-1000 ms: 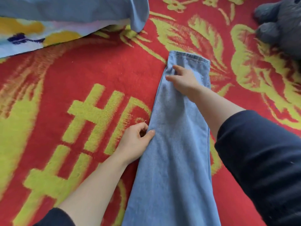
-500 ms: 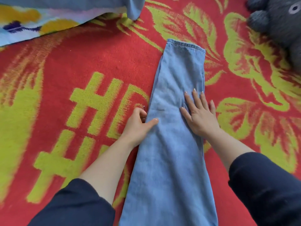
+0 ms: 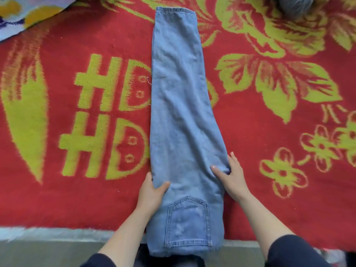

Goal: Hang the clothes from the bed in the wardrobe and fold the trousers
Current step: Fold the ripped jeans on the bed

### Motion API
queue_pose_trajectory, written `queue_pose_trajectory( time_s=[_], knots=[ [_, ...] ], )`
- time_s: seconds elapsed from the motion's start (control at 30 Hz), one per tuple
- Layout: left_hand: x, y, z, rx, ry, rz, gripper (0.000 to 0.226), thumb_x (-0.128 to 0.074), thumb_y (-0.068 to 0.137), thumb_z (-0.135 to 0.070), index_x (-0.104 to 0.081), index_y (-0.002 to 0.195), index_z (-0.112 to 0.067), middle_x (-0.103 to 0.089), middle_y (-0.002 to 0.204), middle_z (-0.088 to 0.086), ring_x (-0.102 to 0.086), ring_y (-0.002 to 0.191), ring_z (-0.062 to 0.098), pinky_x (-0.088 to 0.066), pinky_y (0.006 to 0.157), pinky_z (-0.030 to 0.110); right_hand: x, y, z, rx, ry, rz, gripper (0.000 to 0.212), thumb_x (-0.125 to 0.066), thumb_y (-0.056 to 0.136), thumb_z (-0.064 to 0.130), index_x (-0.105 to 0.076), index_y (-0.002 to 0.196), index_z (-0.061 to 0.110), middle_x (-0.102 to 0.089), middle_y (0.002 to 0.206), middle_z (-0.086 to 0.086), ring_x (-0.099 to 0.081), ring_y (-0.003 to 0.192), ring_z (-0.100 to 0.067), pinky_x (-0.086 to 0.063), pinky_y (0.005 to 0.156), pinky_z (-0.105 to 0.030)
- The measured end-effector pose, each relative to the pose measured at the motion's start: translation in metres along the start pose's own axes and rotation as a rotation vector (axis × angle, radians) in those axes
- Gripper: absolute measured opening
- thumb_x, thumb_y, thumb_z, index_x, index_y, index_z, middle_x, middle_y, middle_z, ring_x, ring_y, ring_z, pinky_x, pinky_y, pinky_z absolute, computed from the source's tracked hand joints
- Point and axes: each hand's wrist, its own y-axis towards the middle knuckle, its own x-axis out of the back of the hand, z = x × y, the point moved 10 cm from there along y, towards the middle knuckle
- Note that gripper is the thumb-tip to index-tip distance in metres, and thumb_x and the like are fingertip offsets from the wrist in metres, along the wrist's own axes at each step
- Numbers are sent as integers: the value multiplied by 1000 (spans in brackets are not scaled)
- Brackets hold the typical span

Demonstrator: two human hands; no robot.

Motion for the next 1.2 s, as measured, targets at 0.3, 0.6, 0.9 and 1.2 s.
queue_pose_trajectory(
  time_s=[0.3, 0.6, 0.9, 1.2],
  knots=[
    [-2, -64, 61, 3, 181, -12, 32, -67, 88, -26, -58, 116, -15, -66, 109, 0, -61, 105, 23, -41, 80, 28, -42, -133, -98, -222, 9, 37, 32, -81, 73, 35, -61, 71, 10, -50, 99, -6, -47, 100, -21, -39, 87, -29],
    [-9, -151, 139, 117, 598, 94, 32, -53, 93, -25, -49, 122, -10, -61, 124, 13, -55, 115, 35, -44, 84, 35, -64, -212, -149, -393, 152, 320, 27, -74, 82, 32, -72, 94, 8, -73, 92, -6, -68, 88, -22, -54, 81, -35],
    [4, -198, 88, 184, 101, 102, 70, -60, 93, -20, -19, 150, -24, -49, 135, 2, -59, 110, 28, -51, 80, 39, -9, -216, -115, -350, 364, 465, 44, -76, 76, 20, -55, 112, 35, -69, 105, 4, -69, 86, -11, -57, 69, -30],
    [31, -99, -75, 177, -558, 102, 22, -51, 95, -23, -64, 84, -9, -61, 58, 0, -61, 51, 10, -52, 47, 21, 38, -88, 30, -316, 906, 365, 41, -40, 93, 34, -68, 89, 5, -72, 89, -19, -72, 74, -27, -58, 59, -27]
  ],
)
